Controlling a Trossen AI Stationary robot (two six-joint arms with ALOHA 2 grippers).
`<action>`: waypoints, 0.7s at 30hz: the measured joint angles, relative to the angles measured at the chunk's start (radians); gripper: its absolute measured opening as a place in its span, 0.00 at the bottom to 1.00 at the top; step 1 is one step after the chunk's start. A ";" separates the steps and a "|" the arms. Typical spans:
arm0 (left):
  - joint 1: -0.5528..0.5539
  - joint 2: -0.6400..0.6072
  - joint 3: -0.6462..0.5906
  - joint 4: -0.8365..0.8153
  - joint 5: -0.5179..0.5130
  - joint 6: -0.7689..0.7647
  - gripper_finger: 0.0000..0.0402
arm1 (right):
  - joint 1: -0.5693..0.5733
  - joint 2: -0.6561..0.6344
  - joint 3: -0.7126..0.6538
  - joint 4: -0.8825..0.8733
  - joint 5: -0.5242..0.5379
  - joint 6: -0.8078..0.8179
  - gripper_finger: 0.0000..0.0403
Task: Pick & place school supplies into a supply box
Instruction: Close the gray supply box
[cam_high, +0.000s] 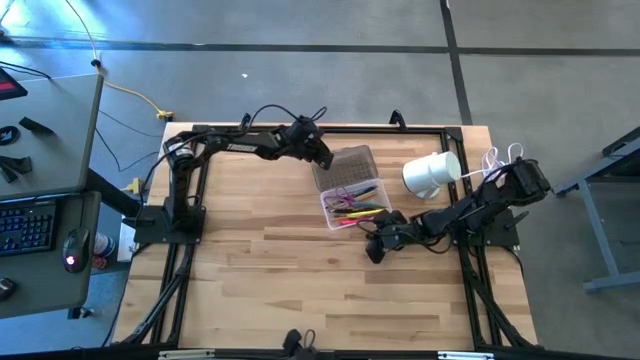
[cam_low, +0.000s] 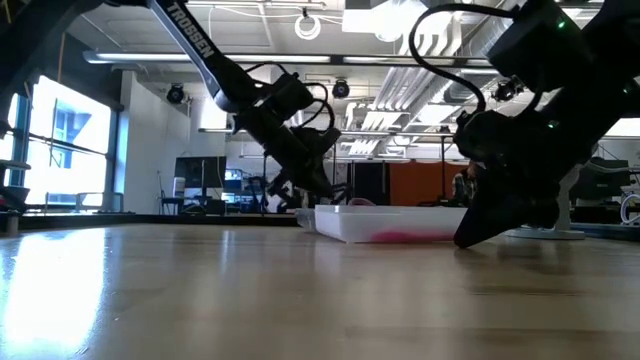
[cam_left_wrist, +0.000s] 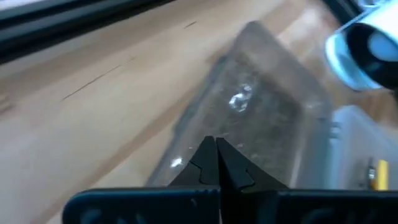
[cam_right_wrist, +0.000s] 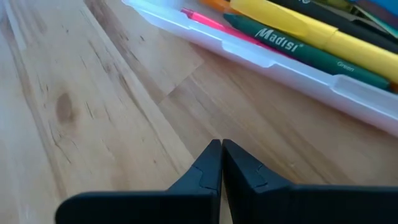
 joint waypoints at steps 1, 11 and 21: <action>-0.008 0.000 0.008 0.001 0.000 0.006 0.03 | -0.001 -0.001 0.000 0.001 -0.014 0.008 0.00; -0.048 0.000 0.097 -0.099 -0.206 0.053 0.06 | 0.000 -0.001 0.000 0.005 -0.044 0.036 0.00; -0.003 0.028 0.100 -0.257 -0.364 0.022 0.04 | 0.001 0.000 0.000 0.013 -0.046 0.036 0.00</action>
